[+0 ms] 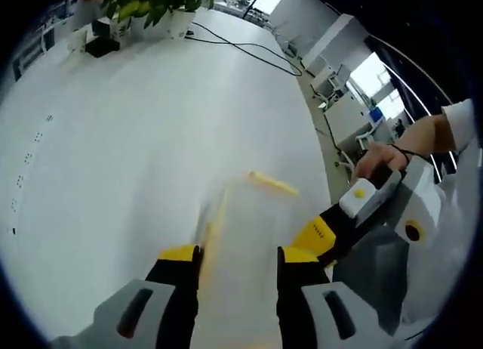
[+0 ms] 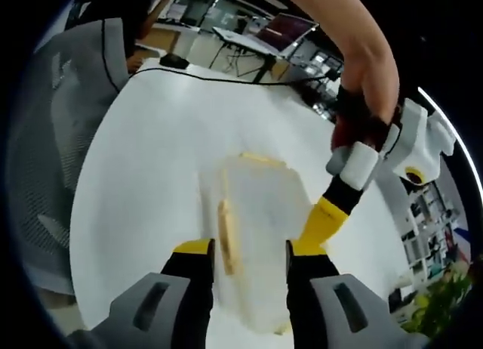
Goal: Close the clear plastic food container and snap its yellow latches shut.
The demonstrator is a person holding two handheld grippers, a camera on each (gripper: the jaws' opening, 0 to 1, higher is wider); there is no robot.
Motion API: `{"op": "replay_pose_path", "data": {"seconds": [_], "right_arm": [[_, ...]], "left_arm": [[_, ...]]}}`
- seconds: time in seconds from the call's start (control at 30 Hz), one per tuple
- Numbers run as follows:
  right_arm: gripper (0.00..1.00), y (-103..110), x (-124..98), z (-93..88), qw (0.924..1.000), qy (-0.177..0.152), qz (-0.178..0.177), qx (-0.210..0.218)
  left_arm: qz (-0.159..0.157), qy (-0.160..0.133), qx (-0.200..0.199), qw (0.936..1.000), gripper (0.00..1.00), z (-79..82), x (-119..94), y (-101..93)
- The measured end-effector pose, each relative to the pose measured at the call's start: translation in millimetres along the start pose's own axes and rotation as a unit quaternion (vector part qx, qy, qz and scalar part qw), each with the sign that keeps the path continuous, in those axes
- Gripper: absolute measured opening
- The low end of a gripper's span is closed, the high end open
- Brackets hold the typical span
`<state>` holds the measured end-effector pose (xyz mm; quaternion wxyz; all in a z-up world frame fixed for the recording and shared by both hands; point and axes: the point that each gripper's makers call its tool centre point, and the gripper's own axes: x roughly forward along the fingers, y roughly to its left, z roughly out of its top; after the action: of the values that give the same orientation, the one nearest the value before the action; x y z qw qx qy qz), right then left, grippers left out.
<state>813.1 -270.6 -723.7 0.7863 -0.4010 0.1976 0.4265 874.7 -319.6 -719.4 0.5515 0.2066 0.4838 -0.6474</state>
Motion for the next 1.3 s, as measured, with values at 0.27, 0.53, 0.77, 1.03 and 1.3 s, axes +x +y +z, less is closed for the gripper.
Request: {"op": "replay_pose_path", "data": {"seconds": [0.27,0.53,0.77,1.03,1.3], "right_arm": [[0.36,-6,-6,-2.9,0.9995,-0.001,-0.01,0.03],[0.41,-12,-13,-7.5,0.9977,-0.002,-0.018,0.065],[0.43,-16,-18,-15.2,0.9954,0.004,-0.024,0.093],[0.46,-23,-22,-20.6,0.9926,0.005,-0.031,0.117],[0.51,-26,-23,-27.4,0.9882,0.004,-0.034,0.149]], "left_arm": [[0.023,-0.067,-0.014,0.9974,0.33,1.1,-17,2.5],[0.058,-0.129,-0.019,0.9897,0.39,-3.3,-32,9.8],[0.088,-0.177,-0.015,0.9802,0.43,-14.3,-42,2.4],[0.127,-0.23,-0.002,0.9649,0.44,-27.3,-50,-3.6],[0.144,-0.258,-0.009,0.9554,0.44,-40.4,-53,-15.9]]}}
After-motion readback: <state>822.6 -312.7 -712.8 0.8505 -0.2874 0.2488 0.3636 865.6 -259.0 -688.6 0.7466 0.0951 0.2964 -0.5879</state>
